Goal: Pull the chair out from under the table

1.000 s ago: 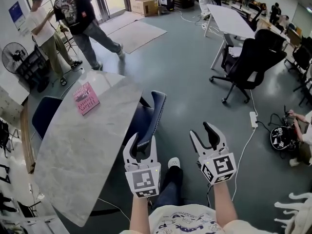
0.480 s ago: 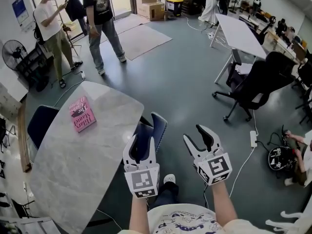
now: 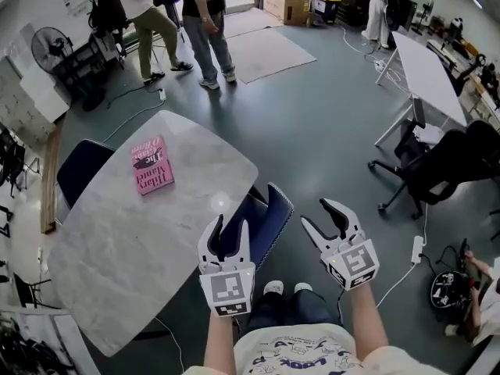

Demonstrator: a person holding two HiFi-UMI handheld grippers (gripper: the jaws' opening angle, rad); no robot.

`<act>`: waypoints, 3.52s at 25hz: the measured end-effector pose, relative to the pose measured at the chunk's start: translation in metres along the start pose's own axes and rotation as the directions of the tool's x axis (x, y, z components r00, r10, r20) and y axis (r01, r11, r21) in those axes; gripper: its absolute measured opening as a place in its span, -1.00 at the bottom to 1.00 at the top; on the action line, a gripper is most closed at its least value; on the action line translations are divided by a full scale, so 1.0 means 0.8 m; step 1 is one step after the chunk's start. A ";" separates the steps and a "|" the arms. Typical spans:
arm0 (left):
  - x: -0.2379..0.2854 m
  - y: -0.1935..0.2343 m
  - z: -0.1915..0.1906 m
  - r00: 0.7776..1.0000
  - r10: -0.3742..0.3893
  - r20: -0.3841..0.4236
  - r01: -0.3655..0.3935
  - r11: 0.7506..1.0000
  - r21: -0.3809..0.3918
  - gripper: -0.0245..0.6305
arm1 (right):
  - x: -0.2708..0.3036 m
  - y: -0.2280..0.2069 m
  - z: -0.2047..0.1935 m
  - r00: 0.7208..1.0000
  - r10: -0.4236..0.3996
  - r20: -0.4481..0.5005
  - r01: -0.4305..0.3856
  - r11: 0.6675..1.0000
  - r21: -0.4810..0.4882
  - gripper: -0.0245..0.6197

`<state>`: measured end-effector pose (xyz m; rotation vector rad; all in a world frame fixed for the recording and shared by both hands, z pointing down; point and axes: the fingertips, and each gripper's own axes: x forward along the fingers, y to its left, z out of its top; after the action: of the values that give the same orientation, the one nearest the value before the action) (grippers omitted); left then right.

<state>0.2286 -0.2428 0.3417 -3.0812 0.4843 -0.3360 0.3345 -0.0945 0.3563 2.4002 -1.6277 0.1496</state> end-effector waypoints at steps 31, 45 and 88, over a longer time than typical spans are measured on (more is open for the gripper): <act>-0.039 -0.035 -0.302 0.917 0.098 -0.386 -0.089 0.995 0.042 0.04 | 0.149 0.059 -0.263 0.572 0.730 -0.374 -0.819 0.537 -0.203 0.00; -0.031 -0.032 -0.388 0.885 0.009 -0.465 0.014 0.999 0.045 0.06 | 0.190 0.067 -0.326 0.515 0.707 -0.484 -0.857 0.416 -0.305 0.03; -0.029 -0.088 -0.419 0.796 -0.071 -0.601 0.194 0.971 0.141 -0.59 | 0.147 0.091 -0.354 0.281 0.711 -0.645 -0.938 0.062 -0.340 -0.57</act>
<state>0.1580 -0.1591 0.6668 -2.7618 0.2041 -1.2919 0.3251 -0.1549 0.6653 0.5226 -2.1638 0.0732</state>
